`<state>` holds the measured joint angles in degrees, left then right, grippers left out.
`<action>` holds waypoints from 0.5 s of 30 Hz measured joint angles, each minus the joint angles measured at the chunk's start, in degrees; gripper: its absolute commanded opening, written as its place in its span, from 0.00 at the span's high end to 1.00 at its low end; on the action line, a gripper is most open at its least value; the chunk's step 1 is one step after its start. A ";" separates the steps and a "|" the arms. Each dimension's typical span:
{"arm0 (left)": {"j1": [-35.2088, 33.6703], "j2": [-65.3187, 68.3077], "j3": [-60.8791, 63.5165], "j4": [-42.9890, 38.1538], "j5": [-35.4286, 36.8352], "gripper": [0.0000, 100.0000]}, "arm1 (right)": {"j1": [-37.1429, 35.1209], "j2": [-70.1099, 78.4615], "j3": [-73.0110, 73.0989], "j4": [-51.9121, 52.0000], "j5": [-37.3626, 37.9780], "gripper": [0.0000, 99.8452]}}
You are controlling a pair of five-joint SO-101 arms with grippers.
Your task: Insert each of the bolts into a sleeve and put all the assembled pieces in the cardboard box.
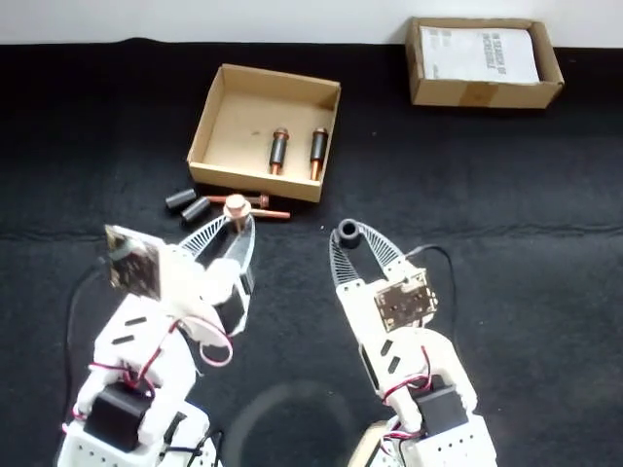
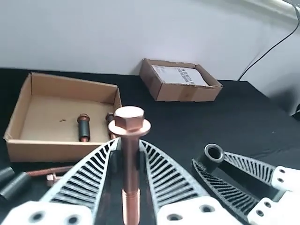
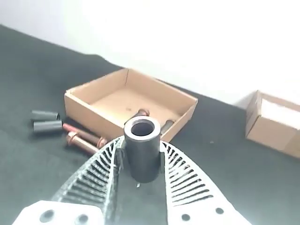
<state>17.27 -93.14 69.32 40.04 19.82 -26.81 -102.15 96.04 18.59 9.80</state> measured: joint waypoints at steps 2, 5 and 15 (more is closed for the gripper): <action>0.26 6.42 -4.31 0.00 3.43 0.99 | 0.18 -0.53 0.00 0.00 0.00 0.99; 0.70 16.88 -10.64 0.00 6.86 0.99 | 0.18 -0.53 0.00 0.00 -0.44 0.99; 7.56 36.40 -27.52 0.00 9.93 0.99 | 0.35 -0.53 0.00 4.04 -5.63 0.99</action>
<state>24.84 -56.75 41.80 40.04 29.76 -26.46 -102.68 96.04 22.64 4.18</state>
